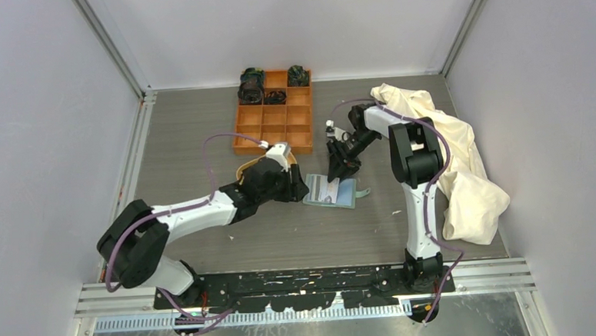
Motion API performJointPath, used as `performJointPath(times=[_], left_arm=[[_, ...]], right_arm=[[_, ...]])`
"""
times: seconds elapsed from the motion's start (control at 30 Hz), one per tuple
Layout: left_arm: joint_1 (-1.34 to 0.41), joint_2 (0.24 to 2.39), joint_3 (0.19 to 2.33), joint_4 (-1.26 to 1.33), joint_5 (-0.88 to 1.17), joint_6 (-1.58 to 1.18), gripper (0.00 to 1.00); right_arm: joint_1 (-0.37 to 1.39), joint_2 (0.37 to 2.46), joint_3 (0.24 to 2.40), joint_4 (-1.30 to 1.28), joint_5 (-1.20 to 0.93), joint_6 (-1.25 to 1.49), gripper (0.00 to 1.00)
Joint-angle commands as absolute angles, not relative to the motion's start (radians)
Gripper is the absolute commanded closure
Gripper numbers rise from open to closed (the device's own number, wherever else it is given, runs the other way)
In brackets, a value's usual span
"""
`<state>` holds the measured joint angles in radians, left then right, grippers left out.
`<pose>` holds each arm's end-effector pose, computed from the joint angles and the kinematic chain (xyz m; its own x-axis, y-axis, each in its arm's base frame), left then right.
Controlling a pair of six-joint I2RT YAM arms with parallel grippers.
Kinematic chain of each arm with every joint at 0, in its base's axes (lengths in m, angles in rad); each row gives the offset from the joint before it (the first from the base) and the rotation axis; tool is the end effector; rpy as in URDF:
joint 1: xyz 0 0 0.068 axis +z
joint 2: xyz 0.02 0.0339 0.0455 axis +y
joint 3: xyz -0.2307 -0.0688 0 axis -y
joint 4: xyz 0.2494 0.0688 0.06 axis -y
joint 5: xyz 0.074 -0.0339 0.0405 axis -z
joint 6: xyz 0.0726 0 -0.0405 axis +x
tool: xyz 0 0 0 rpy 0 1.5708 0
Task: Put the credit cards into the card holder
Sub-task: Insert the credit card into the card holder.
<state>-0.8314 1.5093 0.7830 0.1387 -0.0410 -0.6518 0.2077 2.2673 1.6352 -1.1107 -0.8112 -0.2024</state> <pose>0.2408 -0.2596 0.1418 -0.7309 -0.0981 -0.6754 0.3420 0.8038 -0.4868 0.3643 0.1306 0.0694 -0.9403 -0.3396 0.0241 -0.2139 0.6443 0.7342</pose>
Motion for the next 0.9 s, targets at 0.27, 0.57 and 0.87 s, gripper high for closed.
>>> performJointPath(times=[0.27, 0.57, 0.87], left_arm=[[-0.801, 1.234, 0.568, 0.436, -0.064, -0.534, 0.00], [-0.741, 1.262, 0.526, 0.513, 0.115, -0.665, 0.20], [-0.751, 1.456, 0.634, 0.439, 0.094, -0.718, 0.38]], right_arm=[[0.218, 2.110, 1.673, -1.070, -0.666, -0.277, 0.51], [0.223, 1.841, 1.435, -0.896, -0.651, -0.350, 0.79], [0.275, 1.940, 1.383, -0.912, -0.527, -0.221, 0.99]])
